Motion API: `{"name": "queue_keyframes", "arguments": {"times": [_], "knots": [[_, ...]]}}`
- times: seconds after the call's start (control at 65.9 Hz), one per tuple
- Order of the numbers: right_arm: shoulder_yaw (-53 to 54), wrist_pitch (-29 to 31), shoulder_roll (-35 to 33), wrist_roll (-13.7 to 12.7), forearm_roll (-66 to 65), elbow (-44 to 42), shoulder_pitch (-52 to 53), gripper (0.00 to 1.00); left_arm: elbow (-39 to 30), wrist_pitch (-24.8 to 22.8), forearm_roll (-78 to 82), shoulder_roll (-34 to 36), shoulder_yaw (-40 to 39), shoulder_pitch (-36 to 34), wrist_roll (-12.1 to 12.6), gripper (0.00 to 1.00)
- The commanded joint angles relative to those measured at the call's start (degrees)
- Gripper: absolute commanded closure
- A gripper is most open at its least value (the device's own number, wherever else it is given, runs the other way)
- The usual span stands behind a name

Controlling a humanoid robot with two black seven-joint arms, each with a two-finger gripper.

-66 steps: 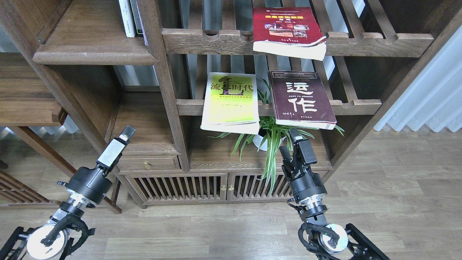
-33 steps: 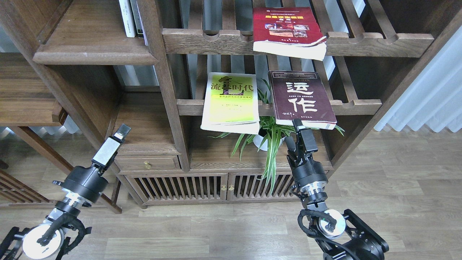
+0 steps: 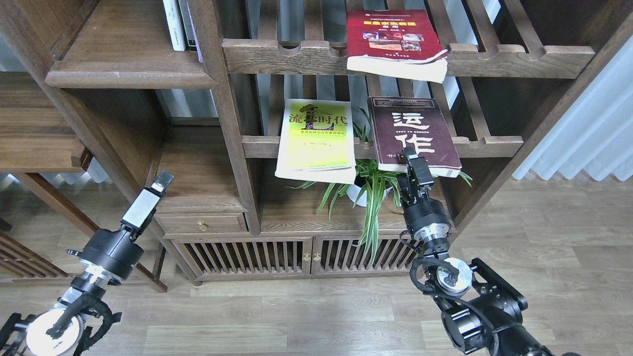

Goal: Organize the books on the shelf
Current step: 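Reach the right gripper under the maroon book and grasp its bottom edge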

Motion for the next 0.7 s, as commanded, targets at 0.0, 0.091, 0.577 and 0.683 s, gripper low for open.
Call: {"name": "queue_keyframes", "arguments": {"times": [0.0, 0.091, 0.577, 0.683], "knots": [[0.4, -0.3, 0.0, 0.0, 0.1, 0.1, 0.0, 0.14, 0.0, 0.0, 0.0, 0.1, 0.0, 0.0, 0.1, 0.00], [0.8, -0.1, 0.0, 0.1, 0.1, 0.2, 0.0, 0.19, 0.0, 0.0, 0.0, 0.0, 0.0, 0.4, 0.1, 0.00], [0.8, -0.4, 0.0, -0.5, 0.7, 0.2, 1.1, 0.46, 0.0, 0.0, -0.1, 0.4, -1.4, 1.5, 0.2, 0.00], [0.9, -0.2, 0.0, -0.7, 2.2, 0.4, 1.0, 0.78, 0.0, 0.0, -0.1, 0.5, -1.6, 1.6, 0.2, 0.00]]}}
